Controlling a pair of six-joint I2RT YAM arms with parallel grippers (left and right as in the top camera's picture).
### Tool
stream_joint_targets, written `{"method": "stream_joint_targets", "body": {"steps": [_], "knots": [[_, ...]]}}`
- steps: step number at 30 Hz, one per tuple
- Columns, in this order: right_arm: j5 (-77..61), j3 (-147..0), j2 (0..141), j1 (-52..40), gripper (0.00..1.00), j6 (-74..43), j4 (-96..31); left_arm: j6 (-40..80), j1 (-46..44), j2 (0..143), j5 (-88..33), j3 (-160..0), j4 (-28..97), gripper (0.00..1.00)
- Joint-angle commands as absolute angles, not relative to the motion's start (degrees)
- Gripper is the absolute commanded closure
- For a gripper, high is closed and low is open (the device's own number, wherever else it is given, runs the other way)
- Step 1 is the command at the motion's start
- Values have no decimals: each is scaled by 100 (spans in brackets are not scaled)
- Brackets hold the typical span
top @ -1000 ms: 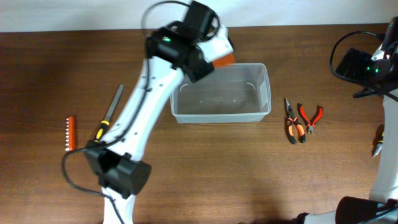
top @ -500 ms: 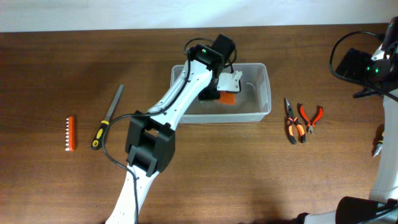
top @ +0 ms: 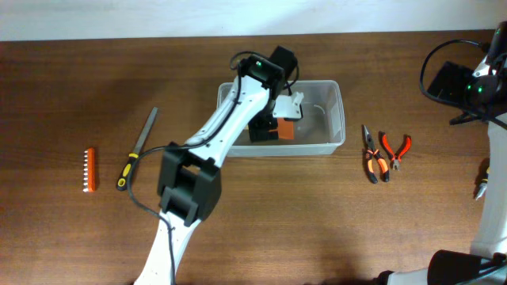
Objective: Pack container
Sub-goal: 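Lift the scraper with left gripper and lower it into container, then grasp the yellow-black file with the left gripper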
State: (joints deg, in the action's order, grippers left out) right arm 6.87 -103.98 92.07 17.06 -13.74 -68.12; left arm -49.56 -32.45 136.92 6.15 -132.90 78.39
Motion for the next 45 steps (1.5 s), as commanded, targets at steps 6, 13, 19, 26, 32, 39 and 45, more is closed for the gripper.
{"method": "stream_joint_targets", "body": {"steps": [6,13,19,26,32,39,45], "knots": [[777,-10409,9227,1732,1,-1446,-6796,-3614,-2659,11937,880,-13301,8670,1],[777,-10409,9227,1732,1,-1446,-6796,-2434,-1142,11858,880,-13067,9231,1],[777,-10409,9227,1732,1,-1446,-6799,-2167,366,11858,425,-11955,8884,1],[777,-10409,9227,1732,1,-1446,-6796,-2259,1400,11865,-32,-10254,7725,4],[777,-10409,9227,1732,1,-1446,-6796,-2602,1350,11865,-25,-9192,6707,10],[777,-10409,9227,1732,1,-1446,-6796,-3013,1214,11865,276,-8499,5909,16],[777,-10409,9227,1732,1,-1446,-6799,-3052,1214,11872,276,-8237,5540,24]]}}
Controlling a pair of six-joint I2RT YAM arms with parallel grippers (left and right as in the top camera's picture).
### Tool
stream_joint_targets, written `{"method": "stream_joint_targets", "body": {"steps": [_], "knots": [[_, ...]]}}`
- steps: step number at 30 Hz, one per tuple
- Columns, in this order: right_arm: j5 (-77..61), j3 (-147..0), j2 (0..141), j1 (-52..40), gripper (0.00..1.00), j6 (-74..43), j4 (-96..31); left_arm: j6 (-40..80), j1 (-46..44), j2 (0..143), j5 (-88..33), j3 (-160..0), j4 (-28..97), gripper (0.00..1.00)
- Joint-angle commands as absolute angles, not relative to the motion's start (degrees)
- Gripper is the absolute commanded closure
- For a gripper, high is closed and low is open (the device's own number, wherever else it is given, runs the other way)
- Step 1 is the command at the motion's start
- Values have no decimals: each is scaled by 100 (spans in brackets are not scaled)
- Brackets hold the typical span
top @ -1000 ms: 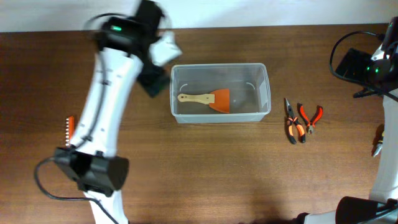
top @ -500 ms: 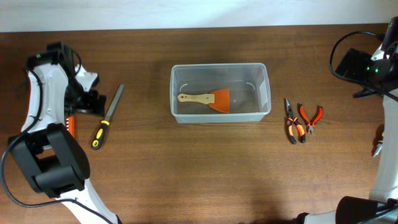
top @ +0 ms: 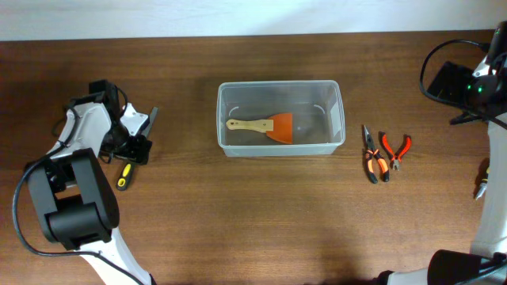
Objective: Pack container
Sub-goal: 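Grasp the yellow-black file with the left gripper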
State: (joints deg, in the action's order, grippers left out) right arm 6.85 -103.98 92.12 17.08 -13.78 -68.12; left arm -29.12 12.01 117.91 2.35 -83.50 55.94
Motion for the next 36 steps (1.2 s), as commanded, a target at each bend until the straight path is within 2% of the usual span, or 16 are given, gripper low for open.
{"method": "stream_joint_targets", "body": {"steps": [1,7,10,13,16,21,23,24,26,28,36], "knots": [[777,-10409,9227,1732,1,-1446,-6796,-3048,1214,11872,276,-8226,5502,26],[777,-10409,9227,1732,1,-1446,-6799,-3028,1214,11876,255,-8079,5293,35],[777,-10409,9227,1732,1,-1446,-6796,-3026,1214,11885,257,-7948,5146,36],[777,-10409,9227,1732,1,-1446,-6796,-3026,1214,11904,259,-7896,5070,48],[777,-10409,9227,1732,1,-1446,-6799,-3026,1214,11913,274,-7894,5072,51],[777,-10409,9227,1732,1,-1446,-6796,-3026,1214,11913,274,-7894,5074,66],[777,-10409,9227,1732,1,-1446,-6799,-3026,1214,11913,274,-7894,5074,76],[777,-10409,9227,1732,2,-1446,-6796,-3028,1214,11913,274,-7894,5076,86],[777,-10409,9227,1732,1,-1446,-6796,-3028,1214,11913,274,-7894,5074,87],[777,-10409,9227,1732,1,-1446,-6796,-3028,1214,11913,276,-7894,5070,98],[777,-10409,9227,1732,1,-1446,-6796,-2993,1212,11874,274,-8152,5251,98]]}}
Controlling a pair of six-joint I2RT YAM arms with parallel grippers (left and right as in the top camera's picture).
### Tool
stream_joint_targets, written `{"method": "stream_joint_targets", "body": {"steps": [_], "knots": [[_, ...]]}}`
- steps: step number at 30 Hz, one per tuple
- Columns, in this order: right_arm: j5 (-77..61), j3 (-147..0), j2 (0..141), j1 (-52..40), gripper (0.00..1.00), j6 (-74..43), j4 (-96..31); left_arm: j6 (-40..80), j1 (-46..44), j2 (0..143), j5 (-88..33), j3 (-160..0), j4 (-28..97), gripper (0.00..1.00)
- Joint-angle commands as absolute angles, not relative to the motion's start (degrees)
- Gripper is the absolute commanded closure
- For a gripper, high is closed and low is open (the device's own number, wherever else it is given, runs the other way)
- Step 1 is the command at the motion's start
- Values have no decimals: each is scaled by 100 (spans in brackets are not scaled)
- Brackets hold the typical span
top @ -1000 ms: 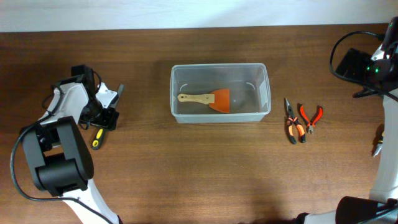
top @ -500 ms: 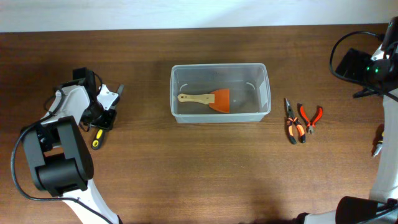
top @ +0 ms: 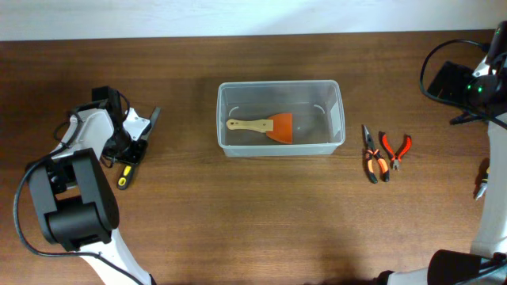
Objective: Pack container
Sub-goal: 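Grasp the yellow-black file with the left gripper, then carry the file with left gripper and drop it into container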
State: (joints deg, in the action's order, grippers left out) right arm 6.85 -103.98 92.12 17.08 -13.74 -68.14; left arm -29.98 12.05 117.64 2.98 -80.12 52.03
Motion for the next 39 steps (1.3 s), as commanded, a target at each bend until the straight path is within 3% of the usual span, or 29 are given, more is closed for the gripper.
{"method": "stream_joint_targets", "body": {"steps": [1,12,19,23,30,34,39], "knots": [[777,-10409,9227,1732,1,-1446,-6796,-2965,1208,11841,274,-8256,5347,98],[777,-10409,9227,1732,1,-1446,-6796,-2965,676,11131,276,-9931,6366,98],[777,-10409,9227,1732,1,-1446,-6796,-3020,-327,10704,257,-11131,6711,98],[777,-10409,9227,1732,1,-1446,-6799,-3780,-1245,10582,228,-11417,6646,98],[777,-10409,9227,1732,1,-1446,-6799,-6139,-2842,10820,237,-11404,6622,98],[777,-10409,9227,1732,1,-1446,-6796,-7081,-3280,11222,403,-11404,6593,98],[777,-10409,9227,1732,1,-1446,-6796,-7098,-3284,11850,600,-11404,6147,98]]}}
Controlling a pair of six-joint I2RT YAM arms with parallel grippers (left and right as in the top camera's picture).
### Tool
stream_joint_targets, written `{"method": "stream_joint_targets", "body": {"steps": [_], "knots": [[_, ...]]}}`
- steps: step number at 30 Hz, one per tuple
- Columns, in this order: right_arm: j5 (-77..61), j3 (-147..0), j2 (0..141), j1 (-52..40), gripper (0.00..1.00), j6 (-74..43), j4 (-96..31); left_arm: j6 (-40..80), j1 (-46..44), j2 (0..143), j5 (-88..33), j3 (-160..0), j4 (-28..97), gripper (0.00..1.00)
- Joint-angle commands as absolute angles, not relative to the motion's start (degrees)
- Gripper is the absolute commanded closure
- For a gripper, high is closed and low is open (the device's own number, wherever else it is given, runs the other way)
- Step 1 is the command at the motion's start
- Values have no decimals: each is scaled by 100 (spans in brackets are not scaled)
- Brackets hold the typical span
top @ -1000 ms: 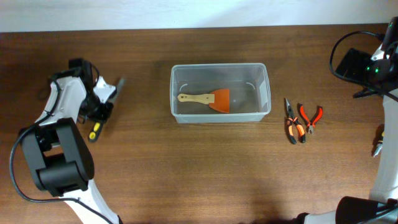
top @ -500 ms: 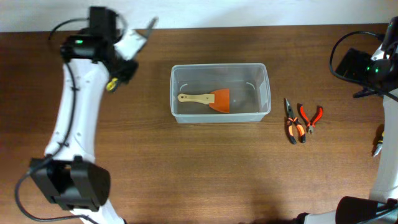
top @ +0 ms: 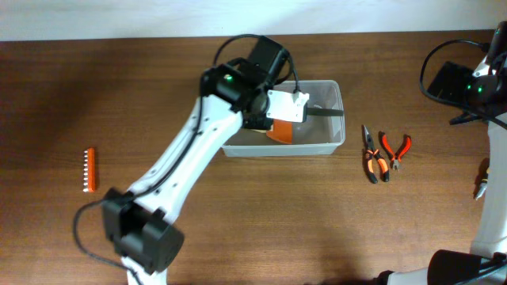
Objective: Pack container
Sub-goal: 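Carry the file with left gripper and drop it into container, then grasp the orange bit holder strip with the left gripper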
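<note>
A clear plastic container (top: pixel 337 134) stands at the middle back of the table. Inside it lies an orange scraper (top: pixel 279 132), its wooden handle hidden under my left arm. My left gripper (top: pixel 306 112) hangs over the container's right half, shut on a file whose dark blade (top: pixel 329 114) points right, across the container's right rim. On the table right of the container lie two pairs of orange-handled pliers (top: pixel 383 154). An orange bit holder (top: pixel 89 169) sits far left. My right arm (top: pixel 475 83) is folded at the right edge, and its fingers cannot be made out.
Black cables loop around the right arm at the back right corner. The left arm's white links slant from the front left up to the container. A pale wall runs along the table's far edge.
My left gripper was down at the file on the left of the table. It is now over the container with the file in it, and the file's old spot is bare.
First my left gripper was inside the container at the orange scraper. Then the scraper lay alone in the container and the gripper was at the file on the far left, staying there a moment later. Now it holds the file over the container.
</note>
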State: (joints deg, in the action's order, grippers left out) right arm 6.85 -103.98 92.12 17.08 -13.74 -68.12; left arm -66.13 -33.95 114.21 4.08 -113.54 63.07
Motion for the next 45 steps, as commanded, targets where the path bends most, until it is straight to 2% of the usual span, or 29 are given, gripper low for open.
{"method": "stream_joint_targets", "body": {"steps": [1,11,18,20,23,25,30,35,39,42,45], "knots": [[777,-10409,9227,1732,1,-1446,-6796,-7096,-3260,11992,598,-11404,5999,98],[777,-10409,9227,1732,1,-1446,-6796,-7087,-3140,13091,587,-11404,4742,96],[777,-10409,9227,1732,1,-1444,-6796,-6047,-2893,13231,585,-11406,4001,50],[777,-10409,9227,1732,1,-1446,-6796,-5824,-2847,13218,589,-11406,3997,44],[777,-10412,9227,1732,1,-1446,-6796,-5439,-2842,13117,670,-11408,4139,39],[777,-10412,9227,1732,1,-1446,-6799,-4978,-2867,12892,764,-11441,4331,31],[777,-10409,9227,1732,1,-1446,-6796,-3726,-2882,12232,1562,-11880,5312,21],[777,-10409,9227,1732,1,-1446,-6799,-2720,-2679,11369,1828,-12252,6766,20],[777,-10412,9227,1732,1,-1446,-6799,-1865,-2064,10851,1826,-12252,7463,16],[777,-10409,9227,1732,1,-1444,-6796,-1288,-1345,10781,1815,-12252,8084,7],[777,-10409,9227,1732,1,-1446,-6799,-1201,-574,10881,1437,-12138,8545,5]]}}
